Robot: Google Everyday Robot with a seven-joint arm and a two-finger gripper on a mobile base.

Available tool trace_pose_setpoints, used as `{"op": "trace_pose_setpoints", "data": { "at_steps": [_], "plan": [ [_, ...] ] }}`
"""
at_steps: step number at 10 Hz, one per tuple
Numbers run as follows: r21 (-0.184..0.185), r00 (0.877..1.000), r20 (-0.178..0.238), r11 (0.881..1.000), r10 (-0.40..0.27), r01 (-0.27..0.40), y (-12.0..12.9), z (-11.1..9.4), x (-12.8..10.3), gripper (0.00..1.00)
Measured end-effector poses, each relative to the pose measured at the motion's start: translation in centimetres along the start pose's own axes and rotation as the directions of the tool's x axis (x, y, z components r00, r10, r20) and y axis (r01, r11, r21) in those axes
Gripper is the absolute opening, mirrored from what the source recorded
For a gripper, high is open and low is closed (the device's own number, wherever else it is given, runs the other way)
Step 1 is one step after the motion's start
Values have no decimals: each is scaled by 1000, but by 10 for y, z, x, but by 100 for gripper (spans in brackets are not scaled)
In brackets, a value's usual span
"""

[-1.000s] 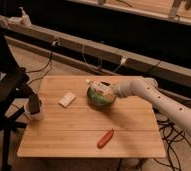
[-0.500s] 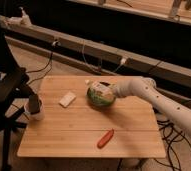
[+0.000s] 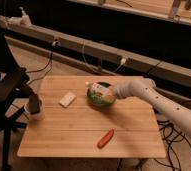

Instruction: Place the bottle in the ceramic bowl

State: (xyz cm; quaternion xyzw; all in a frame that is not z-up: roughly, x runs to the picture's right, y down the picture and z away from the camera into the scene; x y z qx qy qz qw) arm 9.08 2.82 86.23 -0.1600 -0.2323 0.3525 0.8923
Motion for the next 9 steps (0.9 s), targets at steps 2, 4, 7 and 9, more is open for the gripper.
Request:
{"op": "trace_pose_setpoints", "data": {
  "at_steps": [2,4,7,9],
  "plan": [
    [2,1000,10,1000,11,-11,0,0,0,39],
    [5,1000,25,1000,19,-20,-5,-3,3,52],
    [8,998,44,999,37,-37,-9,-4,4,79],
    [14,997,58,999,45,-46,-10,-5,4,80]
  ]
}}
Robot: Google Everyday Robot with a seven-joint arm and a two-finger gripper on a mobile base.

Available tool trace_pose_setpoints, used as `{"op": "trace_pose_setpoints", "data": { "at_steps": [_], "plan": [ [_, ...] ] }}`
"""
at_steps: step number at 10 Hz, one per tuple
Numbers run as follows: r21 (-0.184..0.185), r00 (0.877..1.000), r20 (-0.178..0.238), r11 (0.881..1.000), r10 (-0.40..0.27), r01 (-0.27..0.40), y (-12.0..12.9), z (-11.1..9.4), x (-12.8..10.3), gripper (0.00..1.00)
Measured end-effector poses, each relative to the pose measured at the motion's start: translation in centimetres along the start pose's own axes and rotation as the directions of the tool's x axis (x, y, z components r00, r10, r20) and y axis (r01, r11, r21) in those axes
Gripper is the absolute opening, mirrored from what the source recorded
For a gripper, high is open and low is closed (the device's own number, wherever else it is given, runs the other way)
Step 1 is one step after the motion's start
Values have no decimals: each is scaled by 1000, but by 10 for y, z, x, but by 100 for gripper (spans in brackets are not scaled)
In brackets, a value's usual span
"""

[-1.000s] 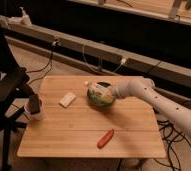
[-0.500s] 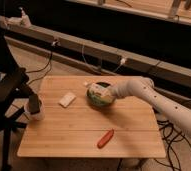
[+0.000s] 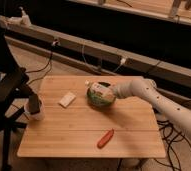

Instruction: Place the bottle in the ceramic bowl

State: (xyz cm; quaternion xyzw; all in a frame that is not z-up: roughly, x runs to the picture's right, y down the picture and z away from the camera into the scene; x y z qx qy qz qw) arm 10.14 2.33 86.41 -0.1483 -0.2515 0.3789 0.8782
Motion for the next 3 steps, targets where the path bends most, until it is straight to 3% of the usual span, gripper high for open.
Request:
{"op": "trace_pose_setpoints", "data": {
  "at_steps": [2,3],
  "plan": [
    [9,1000,14,1000,10,-10,-3,-3,1,78],
    [8,1000,3,1000,11,-11,0,0,3,70]
  ]
}}
